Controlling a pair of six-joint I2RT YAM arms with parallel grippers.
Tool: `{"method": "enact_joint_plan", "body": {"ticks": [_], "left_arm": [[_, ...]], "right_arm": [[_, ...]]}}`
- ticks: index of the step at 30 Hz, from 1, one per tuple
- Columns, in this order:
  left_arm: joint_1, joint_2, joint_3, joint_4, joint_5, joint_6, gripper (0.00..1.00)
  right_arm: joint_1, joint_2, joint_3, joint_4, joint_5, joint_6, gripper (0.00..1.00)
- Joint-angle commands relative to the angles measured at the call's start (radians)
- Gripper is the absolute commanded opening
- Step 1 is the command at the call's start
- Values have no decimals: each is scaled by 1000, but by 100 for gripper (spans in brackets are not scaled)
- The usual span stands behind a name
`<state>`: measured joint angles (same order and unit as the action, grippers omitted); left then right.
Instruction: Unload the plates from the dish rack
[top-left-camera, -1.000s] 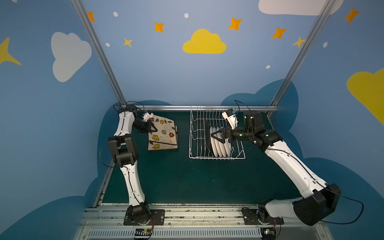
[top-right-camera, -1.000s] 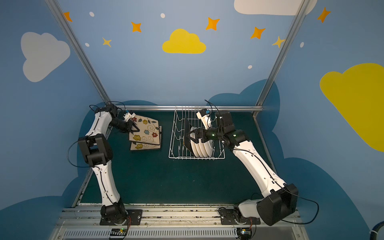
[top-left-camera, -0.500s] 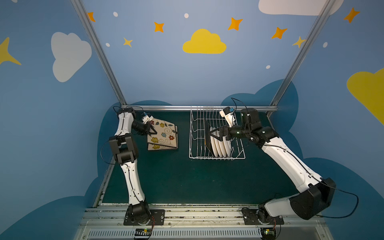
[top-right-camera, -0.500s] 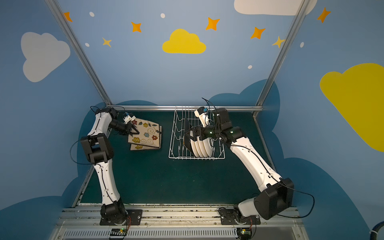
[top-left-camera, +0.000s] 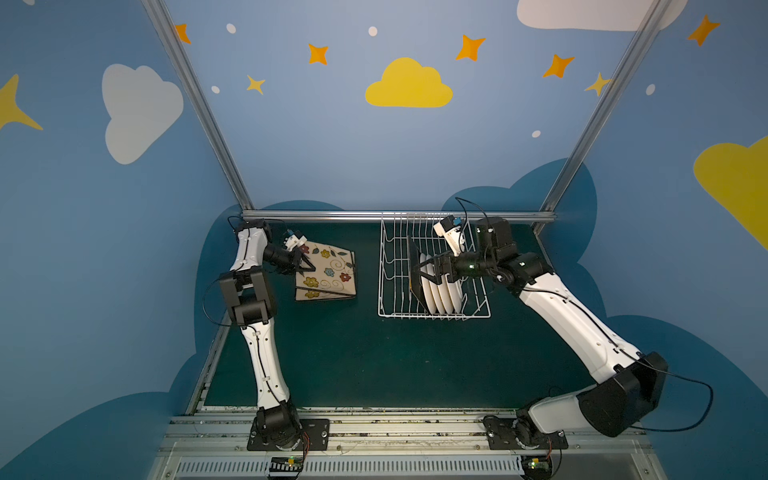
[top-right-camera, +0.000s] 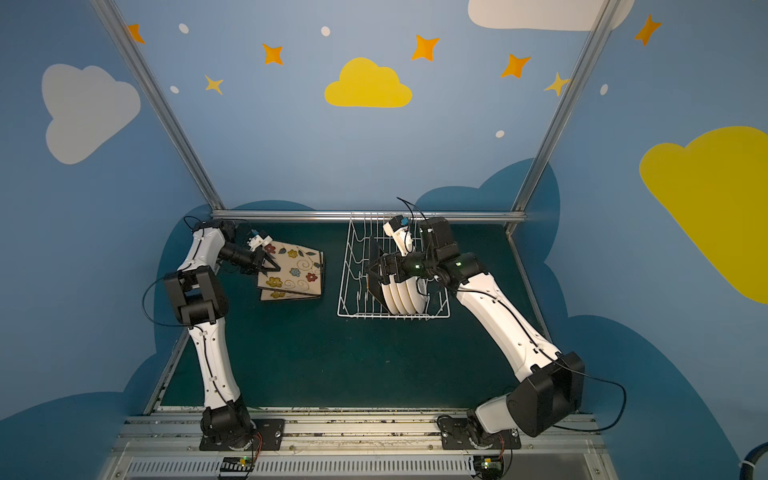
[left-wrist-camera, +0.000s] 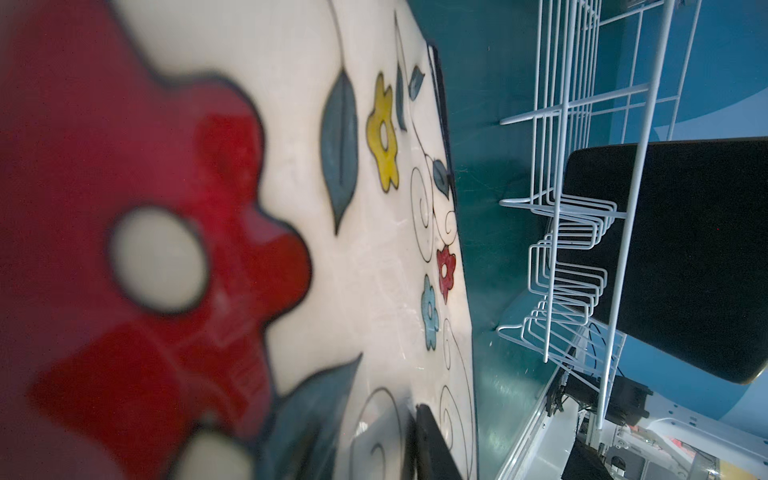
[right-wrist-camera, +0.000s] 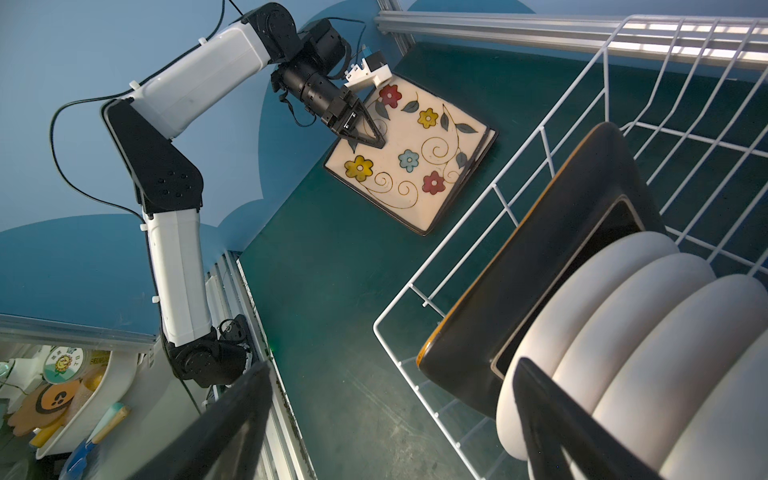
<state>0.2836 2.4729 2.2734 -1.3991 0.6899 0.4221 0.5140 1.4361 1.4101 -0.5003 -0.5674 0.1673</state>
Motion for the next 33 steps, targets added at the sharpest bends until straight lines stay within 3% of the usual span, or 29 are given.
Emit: {"method": "enact_joint_plan", "body": {"ticks": [1,8,13,20,33], "left_arm": [[1,-2,15,14,32,23,9],[13,31,24,18,14,8,20],[15,61,36,14,-15,6,38],[19,70,42,24,-21,-1,43],[29,42,24,90,-120,-76,67]], "right_arm": [[6,15,30,-3,-2,-3,90],[11,36,53,-20,-5,4,90],[14,55,76,-42,-9,1,90],[18,70,106,-60,-6,-9,90],[33,64,82,-32,-1,6,90]]}}
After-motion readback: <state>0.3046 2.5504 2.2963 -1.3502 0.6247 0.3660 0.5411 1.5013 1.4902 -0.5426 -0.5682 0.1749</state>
